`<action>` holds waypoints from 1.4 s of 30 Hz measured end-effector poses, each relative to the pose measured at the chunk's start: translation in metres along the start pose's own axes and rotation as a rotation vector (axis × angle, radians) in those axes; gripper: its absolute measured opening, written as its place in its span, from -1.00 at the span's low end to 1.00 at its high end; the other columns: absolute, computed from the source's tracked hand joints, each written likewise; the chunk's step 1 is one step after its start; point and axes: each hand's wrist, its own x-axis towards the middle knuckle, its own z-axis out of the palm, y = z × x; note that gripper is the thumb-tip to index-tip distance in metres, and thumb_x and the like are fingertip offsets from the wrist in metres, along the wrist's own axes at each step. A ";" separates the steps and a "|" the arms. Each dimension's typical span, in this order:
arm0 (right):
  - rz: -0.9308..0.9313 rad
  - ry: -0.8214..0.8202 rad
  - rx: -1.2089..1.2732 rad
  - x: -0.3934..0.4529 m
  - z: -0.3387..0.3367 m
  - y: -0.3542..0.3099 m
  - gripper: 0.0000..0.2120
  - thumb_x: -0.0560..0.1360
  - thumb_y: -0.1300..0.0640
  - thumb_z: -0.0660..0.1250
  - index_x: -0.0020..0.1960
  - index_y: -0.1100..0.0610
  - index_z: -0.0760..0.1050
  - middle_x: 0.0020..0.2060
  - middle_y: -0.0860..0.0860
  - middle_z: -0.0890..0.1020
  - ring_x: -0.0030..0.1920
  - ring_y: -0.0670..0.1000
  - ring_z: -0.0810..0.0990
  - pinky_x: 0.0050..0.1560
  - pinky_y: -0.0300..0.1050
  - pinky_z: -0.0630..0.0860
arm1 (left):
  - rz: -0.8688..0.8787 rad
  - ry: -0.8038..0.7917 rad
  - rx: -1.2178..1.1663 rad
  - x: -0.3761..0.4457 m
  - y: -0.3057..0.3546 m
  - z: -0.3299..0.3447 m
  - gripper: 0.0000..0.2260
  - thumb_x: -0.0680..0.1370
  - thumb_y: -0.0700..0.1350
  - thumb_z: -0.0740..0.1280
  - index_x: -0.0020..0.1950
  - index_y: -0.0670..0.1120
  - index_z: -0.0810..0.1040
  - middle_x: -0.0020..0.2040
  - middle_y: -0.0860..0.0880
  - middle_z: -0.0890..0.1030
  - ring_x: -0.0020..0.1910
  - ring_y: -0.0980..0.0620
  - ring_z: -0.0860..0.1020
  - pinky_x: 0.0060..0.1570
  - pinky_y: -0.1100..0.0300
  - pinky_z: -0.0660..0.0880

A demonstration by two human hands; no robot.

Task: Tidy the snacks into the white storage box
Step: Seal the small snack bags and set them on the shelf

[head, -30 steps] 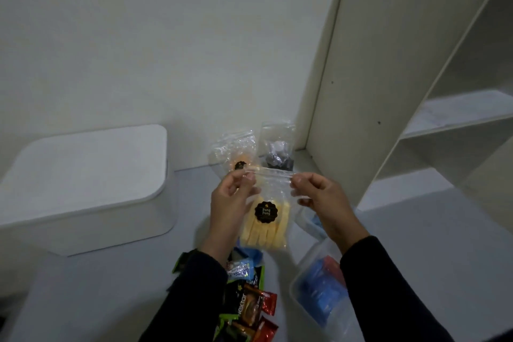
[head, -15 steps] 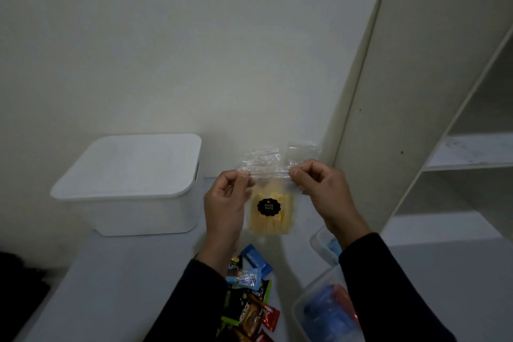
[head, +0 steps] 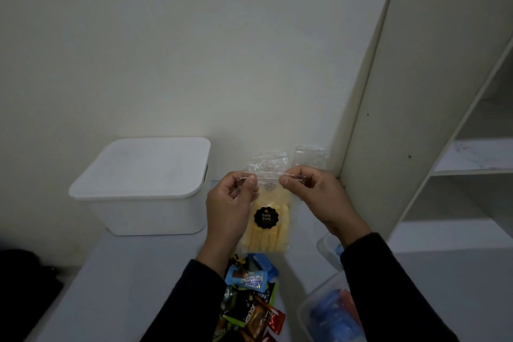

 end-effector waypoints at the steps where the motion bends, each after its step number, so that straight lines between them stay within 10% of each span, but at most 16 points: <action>1: -0.009 -0.018 -0.011 -0.001 0.001 -0.001 -0.89 0.47 0.17 0.39 -0.22 0.05 0.59 -0.29 -0.06 0.62 -0.24 -0.15 0.54 -0.18 -0.38 0.46 | 0.003 0.000 0.010 -0.001 0.000 0.000 -0.89 0.53 -0.19 0.34 -0.17 -0.02 0.58 -0.35 0.08 0.62 -0.33 0.24 0.59 -0.15 0.25 0.61; 33: -0.034 -0.038 0.070 -0.009 0.007 -0.010 -0.85 0.43 0.30 0.42 -0.21 0.06 0.63 -0.34 -0.14 0.67 -0.23 -0.19 0.61 -0.15 -0.39 0.53 | 0.020 -0.097 0.119 -0.011 0.008 0.003 -0.93 0.47 -0.12 0.44 -0.18 0.04 0.63 -0.29 0.06 0.67 -0.30 0.12 0.62 -0.16 0.06 0.60; 38: -0.116 -0.028 -0.056 -0.012 0.008 -0.010 -0.85 0.43 0.28 0.43 -0.14 0.03 0.62 -0.24 -0.09 0.66 -0.18 -0.17 0.62 -0.12 -0.40 0.52 | -0.100 -0.149 0.003 -0.006 0.013 0.001 -0.77 0.38 0.13 0.38 -0.19 -0.02 0.63 -0.30 0.02 0.66 -0.25 0.13 0.62 -0.12 0.18 0.58; 42: -0.166 -0.036 -0.134 -0.012 0.010 -0.014 -0.77 0.43 0.27 0.43 0.00 -0.01 0.57 -0.14 -0.13 0.62 -0.12 -0.28 0.59 -0.09 -0.48 0.48 | -0.131 -0.121 -0.001 -0.004 0.011 0.000 -0.93 0.48 -0.07 0.41 -0.19 -0.03 0.63 -0.29 0.00 0.66 -0.24 0.09 0.62 -0.11 0.15 0.55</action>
